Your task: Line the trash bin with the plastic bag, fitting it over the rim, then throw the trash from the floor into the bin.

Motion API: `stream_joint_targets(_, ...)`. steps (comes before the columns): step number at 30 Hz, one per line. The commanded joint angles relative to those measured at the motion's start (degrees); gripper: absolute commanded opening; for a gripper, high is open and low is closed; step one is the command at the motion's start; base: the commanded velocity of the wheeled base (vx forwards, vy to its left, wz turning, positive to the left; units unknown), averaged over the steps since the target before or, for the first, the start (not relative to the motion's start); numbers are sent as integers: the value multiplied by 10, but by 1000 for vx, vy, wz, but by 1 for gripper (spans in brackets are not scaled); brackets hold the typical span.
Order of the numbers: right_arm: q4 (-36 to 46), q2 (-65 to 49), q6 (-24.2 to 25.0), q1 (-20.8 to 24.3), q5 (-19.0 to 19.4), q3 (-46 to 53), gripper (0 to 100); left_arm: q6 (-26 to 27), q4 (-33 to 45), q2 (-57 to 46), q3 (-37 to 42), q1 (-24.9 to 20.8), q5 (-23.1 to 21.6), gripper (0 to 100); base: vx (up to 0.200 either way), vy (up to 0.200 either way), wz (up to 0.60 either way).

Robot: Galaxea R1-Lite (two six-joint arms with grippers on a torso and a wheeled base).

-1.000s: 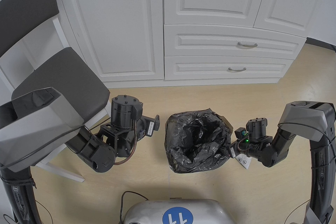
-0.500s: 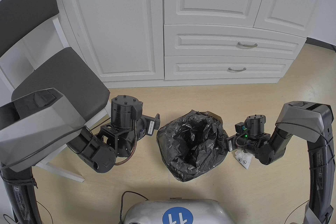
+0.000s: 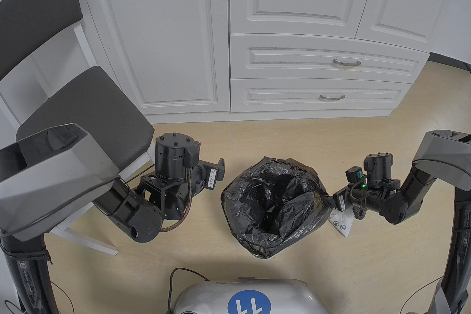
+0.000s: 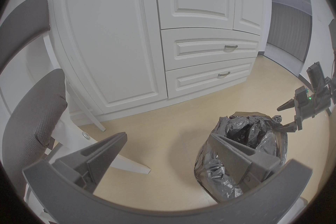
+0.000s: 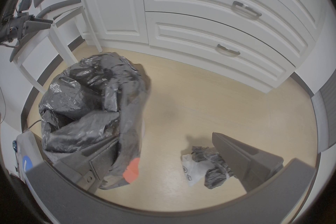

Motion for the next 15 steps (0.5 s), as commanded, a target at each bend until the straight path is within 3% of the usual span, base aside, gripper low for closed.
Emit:
stream_joint_targets(1, 0, -13, -5, -11, 1, 4, 100, 0, -1, -1, 0, 0, 0, 100, 0, 0, 0)
stream_joint_targets(9, 2, 4, -7, -9, 2, 3, 100, -1, -7, 1, 1, 0, 0, 100, 0, 0, 0)
stream_joint_targets(15, -5, 99, -6, -3, 4, -39, 100, -2, -8, 1, 2, 0, -1, 100, 0, 0, 0)
